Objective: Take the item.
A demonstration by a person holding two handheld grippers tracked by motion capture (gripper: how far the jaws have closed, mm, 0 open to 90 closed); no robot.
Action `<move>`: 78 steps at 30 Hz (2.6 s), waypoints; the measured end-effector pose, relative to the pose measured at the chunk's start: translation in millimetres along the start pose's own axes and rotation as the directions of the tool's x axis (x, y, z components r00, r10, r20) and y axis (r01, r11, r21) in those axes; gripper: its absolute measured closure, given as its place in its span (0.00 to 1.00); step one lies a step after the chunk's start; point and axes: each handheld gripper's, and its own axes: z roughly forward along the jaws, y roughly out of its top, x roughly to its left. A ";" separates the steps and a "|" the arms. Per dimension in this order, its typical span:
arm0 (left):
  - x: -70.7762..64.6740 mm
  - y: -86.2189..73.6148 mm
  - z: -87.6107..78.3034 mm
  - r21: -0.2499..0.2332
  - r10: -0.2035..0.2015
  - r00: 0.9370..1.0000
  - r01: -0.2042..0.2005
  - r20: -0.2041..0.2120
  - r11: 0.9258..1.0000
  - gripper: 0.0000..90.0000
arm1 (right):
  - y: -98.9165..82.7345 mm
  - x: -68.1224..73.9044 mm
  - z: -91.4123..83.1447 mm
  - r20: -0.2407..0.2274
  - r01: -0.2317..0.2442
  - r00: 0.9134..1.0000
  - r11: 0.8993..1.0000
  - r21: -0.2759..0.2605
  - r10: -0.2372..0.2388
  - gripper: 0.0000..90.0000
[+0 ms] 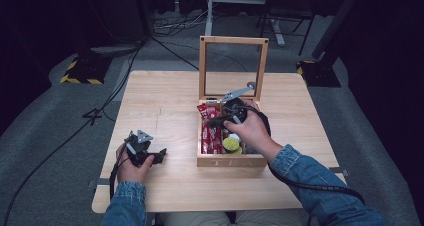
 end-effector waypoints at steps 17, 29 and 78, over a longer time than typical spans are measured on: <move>0.0 0.1 0.1 0.001 0.002 1.000 -0.002 -0.002 1.000 0.16 | 2.7 -18.5 -51.1 0.061 -0.017 0.998 0.996 -0.084 0.022 0.95; 1.8 1.6 1.5 0.005 0.008 1.000 -0.008 0.004 1.000 0.14 | -2.3 -41.8 -100.8 0.137 -0.041 0.989 0.988 -0.148 0.061 0.95; 1.7 1.7 1.6 0.006 0.010 1.000 -0.011 0.003 1.000 0.14 | -133.1 -165.8 -138.7 0.371 -0.344 0.864 0.937 -0.061 0.341 0.95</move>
